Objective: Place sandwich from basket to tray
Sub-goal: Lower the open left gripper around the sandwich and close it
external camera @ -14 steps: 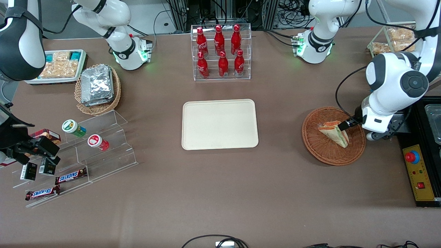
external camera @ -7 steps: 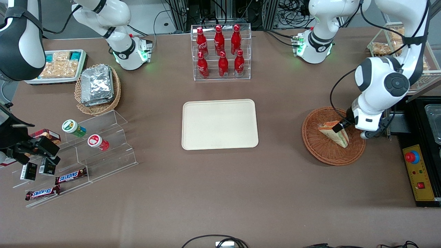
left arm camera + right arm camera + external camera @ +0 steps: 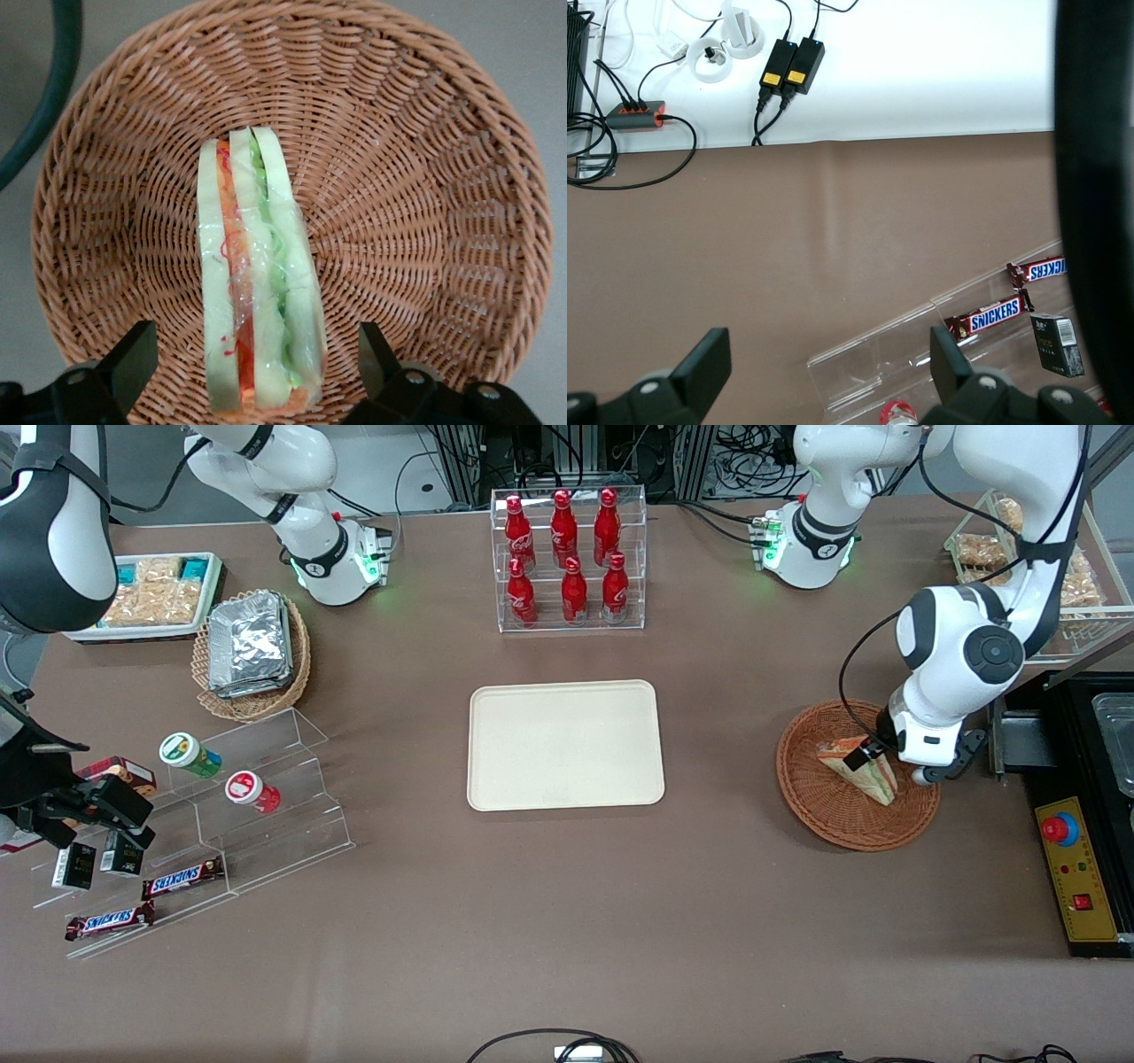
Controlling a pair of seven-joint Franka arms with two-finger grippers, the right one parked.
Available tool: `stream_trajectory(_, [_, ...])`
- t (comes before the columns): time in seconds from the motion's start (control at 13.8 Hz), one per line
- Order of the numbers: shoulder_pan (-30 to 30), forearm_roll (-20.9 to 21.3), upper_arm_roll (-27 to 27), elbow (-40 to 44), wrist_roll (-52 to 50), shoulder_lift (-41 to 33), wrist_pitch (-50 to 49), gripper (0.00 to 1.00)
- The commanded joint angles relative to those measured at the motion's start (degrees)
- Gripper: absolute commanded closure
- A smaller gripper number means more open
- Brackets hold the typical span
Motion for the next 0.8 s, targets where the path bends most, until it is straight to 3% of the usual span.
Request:
stream_trajectory(0.0, [-0.1, 1.5, 0.0, -0.8, -3.4, 1.4, 3.1, 0.0])
stream_trajectory(0.36, [-0.1, 2.3, 0.0, -0.8, -4.4, 3.5, 4.3, 0.0])
stream_trajectory(0.43, [-0.1, 2.3, 0.0, -0.8, -4.9, 3.6, 4.3, 0.15])
stream_trajectory(0.51, [-0.1, 2.5, 0.0, -0.7, -5.6, 3.7, 4.3, 0.58])
stream_trajectory(0.58, [-0.1, 3.2, 0.0, -0.7, -5.6, 3.7, 4.3, 0.87])
stream_trajectory(0.65, [-0.1, 4.1, 0.0, -0.7, -5.6, 3.9, 4.3, 1.0])
stream_trajectory(0.72, [-0.1, 4.9, 0.0, -0.7, -5.6, 4.2, 4.2, 1.0])
